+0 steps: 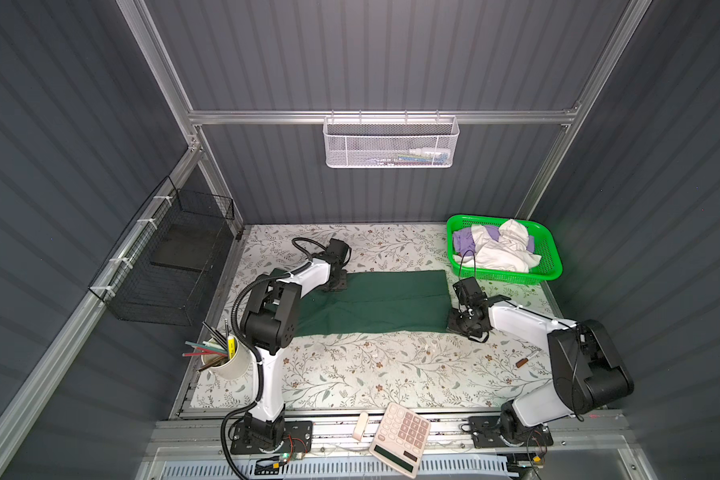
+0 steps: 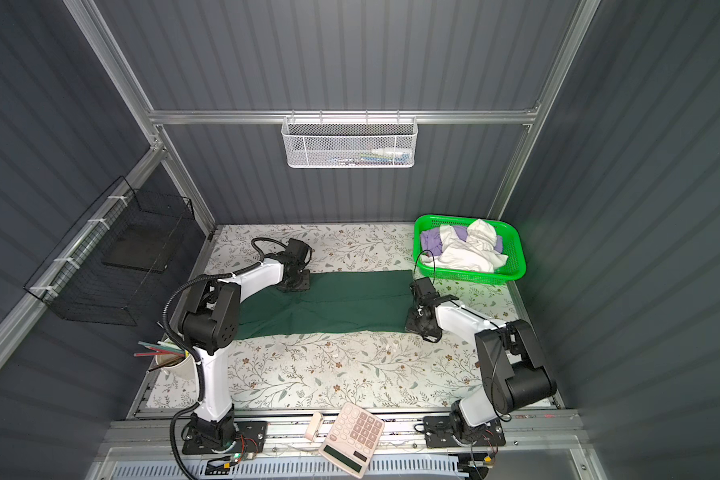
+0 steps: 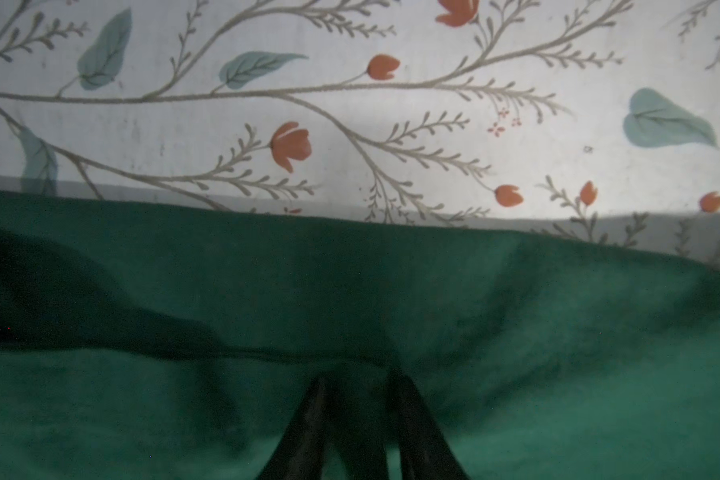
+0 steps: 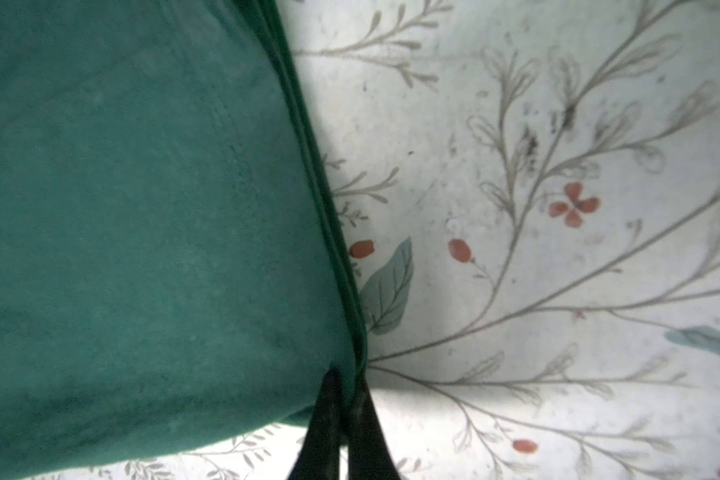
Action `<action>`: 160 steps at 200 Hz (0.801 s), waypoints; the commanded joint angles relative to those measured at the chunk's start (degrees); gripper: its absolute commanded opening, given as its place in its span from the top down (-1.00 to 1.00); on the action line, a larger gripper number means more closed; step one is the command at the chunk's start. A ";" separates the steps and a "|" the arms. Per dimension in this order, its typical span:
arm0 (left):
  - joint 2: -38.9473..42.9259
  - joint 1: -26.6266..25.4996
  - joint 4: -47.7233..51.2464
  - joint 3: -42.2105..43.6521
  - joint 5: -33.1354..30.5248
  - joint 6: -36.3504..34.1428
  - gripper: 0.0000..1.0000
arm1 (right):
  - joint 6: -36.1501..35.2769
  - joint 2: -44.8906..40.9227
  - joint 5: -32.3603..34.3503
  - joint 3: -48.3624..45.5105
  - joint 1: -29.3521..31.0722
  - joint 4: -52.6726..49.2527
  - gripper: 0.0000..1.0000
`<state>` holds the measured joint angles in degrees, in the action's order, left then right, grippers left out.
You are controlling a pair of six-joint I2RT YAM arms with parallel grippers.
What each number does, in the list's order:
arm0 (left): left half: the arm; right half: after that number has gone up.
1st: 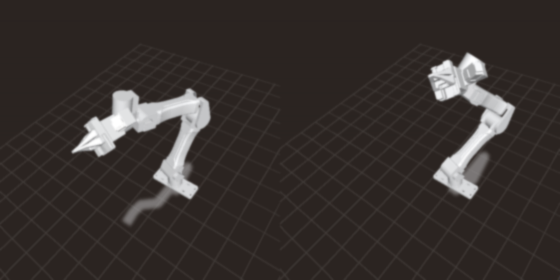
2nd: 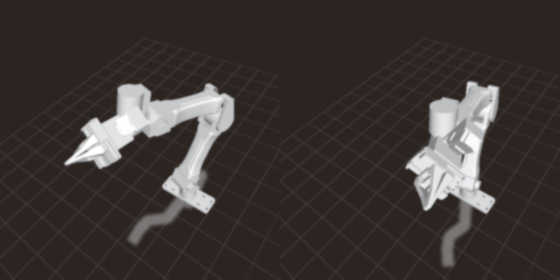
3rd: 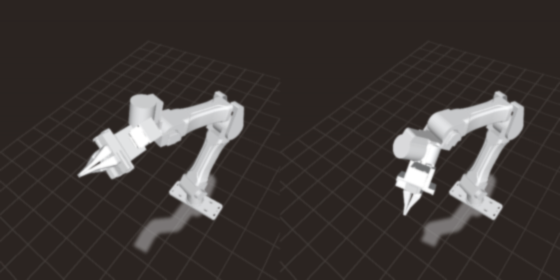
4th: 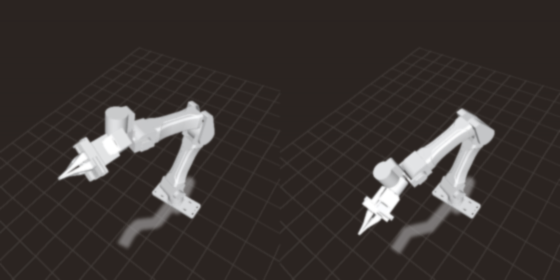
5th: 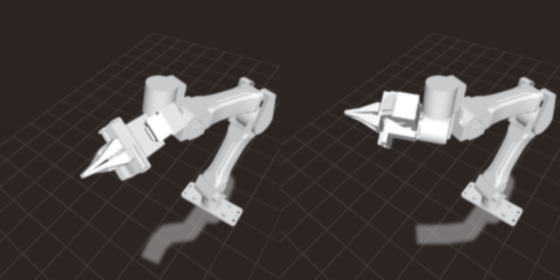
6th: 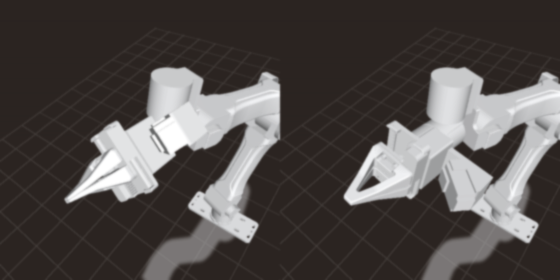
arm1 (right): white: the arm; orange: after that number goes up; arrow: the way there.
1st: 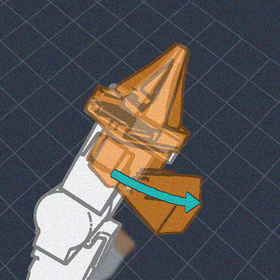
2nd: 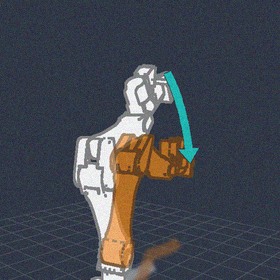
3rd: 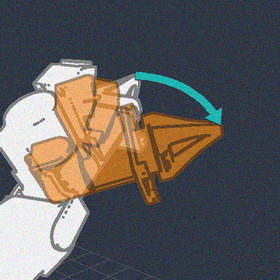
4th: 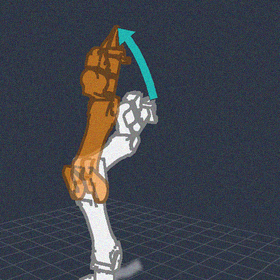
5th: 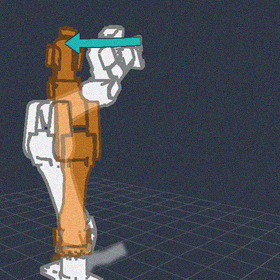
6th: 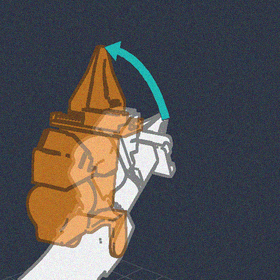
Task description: Fold and stack the t-shirts
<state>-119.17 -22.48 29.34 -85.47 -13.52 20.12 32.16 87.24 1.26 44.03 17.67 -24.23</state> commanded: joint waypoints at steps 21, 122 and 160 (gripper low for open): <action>0.32 -0.28 2.29 -1.46 -2.20 0.45 0.60 | -0.95 -0.31 -0.01 -1.05 -0.09 -2.53 1.00; 1.47 -2.11 2.96 -5.80 -3.89 -5.11 1.00 | -1.22 -0.45 -0.19 -1.14 -0.09 -2.47 1.00; 0.29 -2.42 5.47 -7.47 -6.49 -7.38 0.35 | 0.24 -0.10 -0.62 -0.66 -0.10 -5.23 1.00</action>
<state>-118.98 -24.73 31.48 -90.80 -17.02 15.18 31.51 87.24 1.26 44.03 17.67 -24.58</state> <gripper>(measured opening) 0.228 0.056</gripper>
